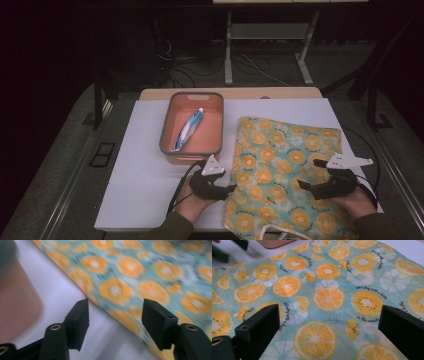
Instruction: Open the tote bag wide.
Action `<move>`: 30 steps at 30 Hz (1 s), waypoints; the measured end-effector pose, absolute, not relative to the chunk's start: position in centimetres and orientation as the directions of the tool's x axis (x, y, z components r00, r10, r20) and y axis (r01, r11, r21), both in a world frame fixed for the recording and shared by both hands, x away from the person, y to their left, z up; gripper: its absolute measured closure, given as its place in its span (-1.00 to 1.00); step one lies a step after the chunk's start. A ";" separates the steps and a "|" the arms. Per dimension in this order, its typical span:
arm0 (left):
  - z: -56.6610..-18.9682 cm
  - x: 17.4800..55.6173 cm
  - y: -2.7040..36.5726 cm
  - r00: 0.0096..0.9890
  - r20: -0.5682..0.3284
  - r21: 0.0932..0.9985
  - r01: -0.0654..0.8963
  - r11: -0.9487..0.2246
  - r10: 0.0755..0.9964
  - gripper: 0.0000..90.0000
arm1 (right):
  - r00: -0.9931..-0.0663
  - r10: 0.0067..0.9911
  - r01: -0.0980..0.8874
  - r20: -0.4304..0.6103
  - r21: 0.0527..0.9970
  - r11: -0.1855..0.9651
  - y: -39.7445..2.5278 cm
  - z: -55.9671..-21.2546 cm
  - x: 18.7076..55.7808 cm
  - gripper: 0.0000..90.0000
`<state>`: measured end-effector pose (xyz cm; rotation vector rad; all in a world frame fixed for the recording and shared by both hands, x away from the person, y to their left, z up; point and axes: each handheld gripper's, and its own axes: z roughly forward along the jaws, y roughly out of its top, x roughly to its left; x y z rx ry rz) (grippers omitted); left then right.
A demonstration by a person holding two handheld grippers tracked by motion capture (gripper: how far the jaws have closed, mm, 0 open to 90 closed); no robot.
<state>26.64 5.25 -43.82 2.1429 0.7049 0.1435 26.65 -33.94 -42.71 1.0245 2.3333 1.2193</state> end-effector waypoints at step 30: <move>-44.1 30.0 5.3 0.827 0.000 0.753 0.370 -0.545 0.562 0.99 | -0.683 0.730 0.444 0.040 0.816 0.371 -34.5 -42.3 26.7 -0.92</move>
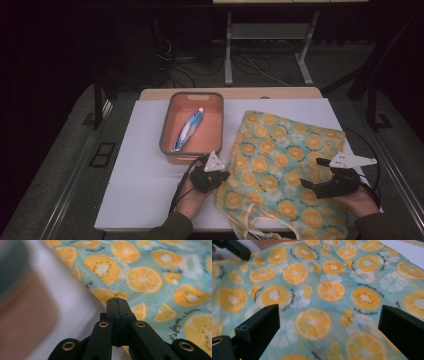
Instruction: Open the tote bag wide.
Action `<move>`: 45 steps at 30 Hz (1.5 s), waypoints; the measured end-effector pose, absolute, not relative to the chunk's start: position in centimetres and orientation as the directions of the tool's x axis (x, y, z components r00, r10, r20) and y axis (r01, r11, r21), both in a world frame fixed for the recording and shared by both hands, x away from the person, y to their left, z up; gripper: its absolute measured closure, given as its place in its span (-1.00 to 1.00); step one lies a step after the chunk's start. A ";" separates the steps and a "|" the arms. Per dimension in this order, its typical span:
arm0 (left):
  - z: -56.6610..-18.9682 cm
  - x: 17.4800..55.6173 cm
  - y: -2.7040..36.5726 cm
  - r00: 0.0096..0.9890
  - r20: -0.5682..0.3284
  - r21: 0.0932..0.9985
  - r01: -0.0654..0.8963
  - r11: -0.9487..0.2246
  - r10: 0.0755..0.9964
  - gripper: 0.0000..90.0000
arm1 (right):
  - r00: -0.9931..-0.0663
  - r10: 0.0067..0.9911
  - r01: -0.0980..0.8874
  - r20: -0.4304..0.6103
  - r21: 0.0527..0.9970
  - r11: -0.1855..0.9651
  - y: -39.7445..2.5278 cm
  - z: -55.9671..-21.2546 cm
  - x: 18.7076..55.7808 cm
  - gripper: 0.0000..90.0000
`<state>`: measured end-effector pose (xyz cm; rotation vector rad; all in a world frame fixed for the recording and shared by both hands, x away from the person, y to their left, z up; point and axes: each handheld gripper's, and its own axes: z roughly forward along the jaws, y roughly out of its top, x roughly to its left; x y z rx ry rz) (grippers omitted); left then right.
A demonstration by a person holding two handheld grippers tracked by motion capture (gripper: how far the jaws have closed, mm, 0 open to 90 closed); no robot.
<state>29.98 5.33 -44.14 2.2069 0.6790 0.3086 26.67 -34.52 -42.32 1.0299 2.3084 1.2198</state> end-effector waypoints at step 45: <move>-44.4 32.0 1.8 0.814 0.038 0.766 0.350 -0.540 0.580 0.99 | -0.684 0.729 0.447 0.037 0.811 0.378 -34.5 -42.5 26.8 -0.92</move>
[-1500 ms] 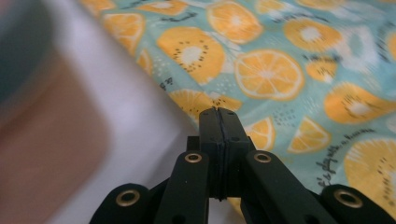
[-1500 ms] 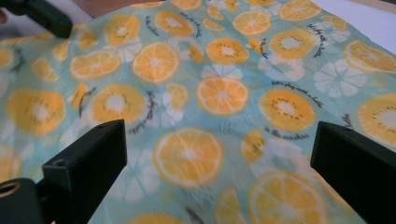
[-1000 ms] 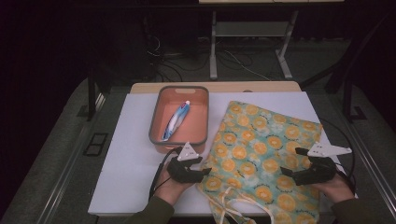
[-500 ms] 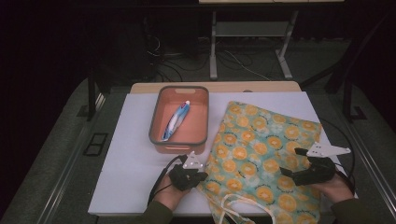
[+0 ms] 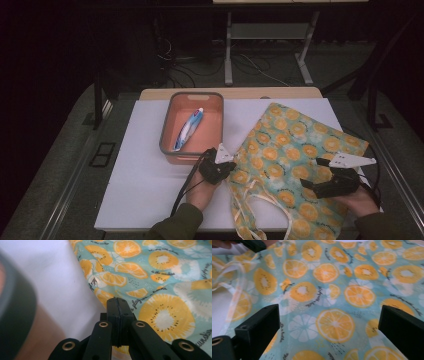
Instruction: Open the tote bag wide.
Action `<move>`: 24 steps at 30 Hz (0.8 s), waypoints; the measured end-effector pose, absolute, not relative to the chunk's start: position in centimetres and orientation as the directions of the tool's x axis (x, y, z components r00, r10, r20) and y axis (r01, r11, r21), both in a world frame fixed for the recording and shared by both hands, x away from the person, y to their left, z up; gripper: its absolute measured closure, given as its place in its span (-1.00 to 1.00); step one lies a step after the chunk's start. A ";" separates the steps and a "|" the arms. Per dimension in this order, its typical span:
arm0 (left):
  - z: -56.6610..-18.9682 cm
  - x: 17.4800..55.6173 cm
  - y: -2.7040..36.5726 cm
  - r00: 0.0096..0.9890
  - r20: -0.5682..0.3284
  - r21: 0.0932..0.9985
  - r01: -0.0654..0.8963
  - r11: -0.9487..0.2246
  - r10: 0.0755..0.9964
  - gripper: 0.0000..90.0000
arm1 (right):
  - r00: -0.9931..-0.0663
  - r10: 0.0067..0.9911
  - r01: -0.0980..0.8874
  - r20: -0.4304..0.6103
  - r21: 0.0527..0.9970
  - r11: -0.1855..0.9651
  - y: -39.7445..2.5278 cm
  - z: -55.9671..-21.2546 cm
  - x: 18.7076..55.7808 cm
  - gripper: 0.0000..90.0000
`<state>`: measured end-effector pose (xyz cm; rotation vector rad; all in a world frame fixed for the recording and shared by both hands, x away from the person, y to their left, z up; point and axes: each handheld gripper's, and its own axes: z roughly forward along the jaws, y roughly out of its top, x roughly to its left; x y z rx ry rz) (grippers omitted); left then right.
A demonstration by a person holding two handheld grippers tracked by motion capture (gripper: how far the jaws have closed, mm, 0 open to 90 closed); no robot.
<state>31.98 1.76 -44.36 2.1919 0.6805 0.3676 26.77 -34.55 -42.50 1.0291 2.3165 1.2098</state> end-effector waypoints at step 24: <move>-41.6 27.0 7.9 0.865 -0.103 0.834 0.344 -0.431 0.491 0.06 | -0.697 0.716 0.453 0.047 0.802 0.388 -34.2 -42.3 26.7 -0.92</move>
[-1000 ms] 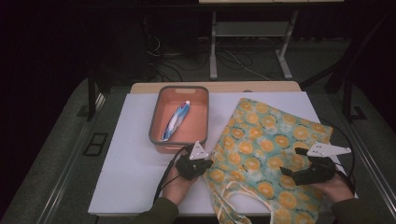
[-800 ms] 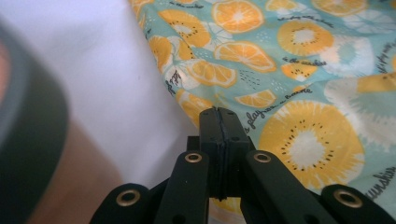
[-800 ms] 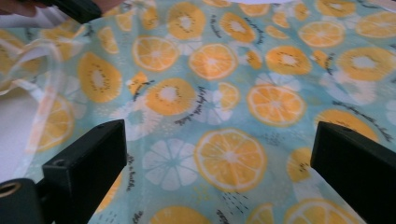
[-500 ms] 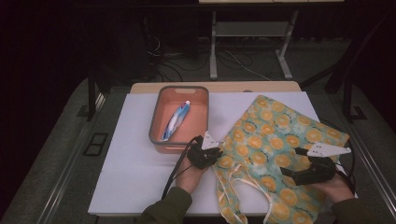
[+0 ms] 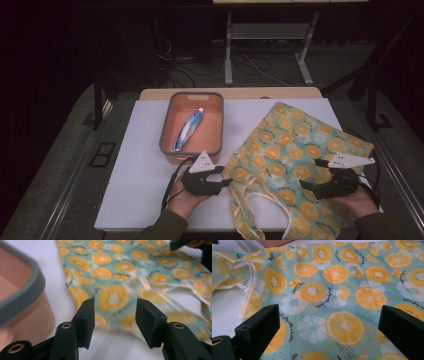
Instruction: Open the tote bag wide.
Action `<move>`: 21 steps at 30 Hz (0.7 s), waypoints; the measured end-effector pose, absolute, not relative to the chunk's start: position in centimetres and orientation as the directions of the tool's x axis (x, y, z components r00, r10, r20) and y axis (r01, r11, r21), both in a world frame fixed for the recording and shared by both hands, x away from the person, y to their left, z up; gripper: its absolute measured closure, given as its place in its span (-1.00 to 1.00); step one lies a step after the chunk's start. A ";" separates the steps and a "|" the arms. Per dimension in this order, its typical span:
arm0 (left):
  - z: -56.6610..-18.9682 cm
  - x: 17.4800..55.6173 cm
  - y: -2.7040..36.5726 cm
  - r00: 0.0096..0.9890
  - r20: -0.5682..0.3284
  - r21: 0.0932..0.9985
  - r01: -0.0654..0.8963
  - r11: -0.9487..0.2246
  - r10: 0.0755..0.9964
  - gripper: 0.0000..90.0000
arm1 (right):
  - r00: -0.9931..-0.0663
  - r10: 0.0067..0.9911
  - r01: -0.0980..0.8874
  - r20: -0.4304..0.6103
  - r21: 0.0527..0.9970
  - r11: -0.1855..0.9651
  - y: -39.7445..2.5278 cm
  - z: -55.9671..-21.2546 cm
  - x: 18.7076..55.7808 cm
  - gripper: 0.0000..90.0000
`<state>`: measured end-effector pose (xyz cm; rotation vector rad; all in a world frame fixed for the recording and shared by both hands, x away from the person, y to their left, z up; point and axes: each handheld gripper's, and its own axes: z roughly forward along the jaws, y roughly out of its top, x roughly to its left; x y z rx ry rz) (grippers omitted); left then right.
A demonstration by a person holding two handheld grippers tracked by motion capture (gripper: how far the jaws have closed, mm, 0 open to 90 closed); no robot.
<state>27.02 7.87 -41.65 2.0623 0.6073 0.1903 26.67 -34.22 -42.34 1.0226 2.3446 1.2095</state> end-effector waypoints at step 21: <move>-43.5 25.3 15.0 0.801 -0.143 0.816 0.428 -0.388 0.582 -0.73 | -0.824 0.555 0.415 0.116 0.791 0.450 -28.8 -41.3 25.7 -0.26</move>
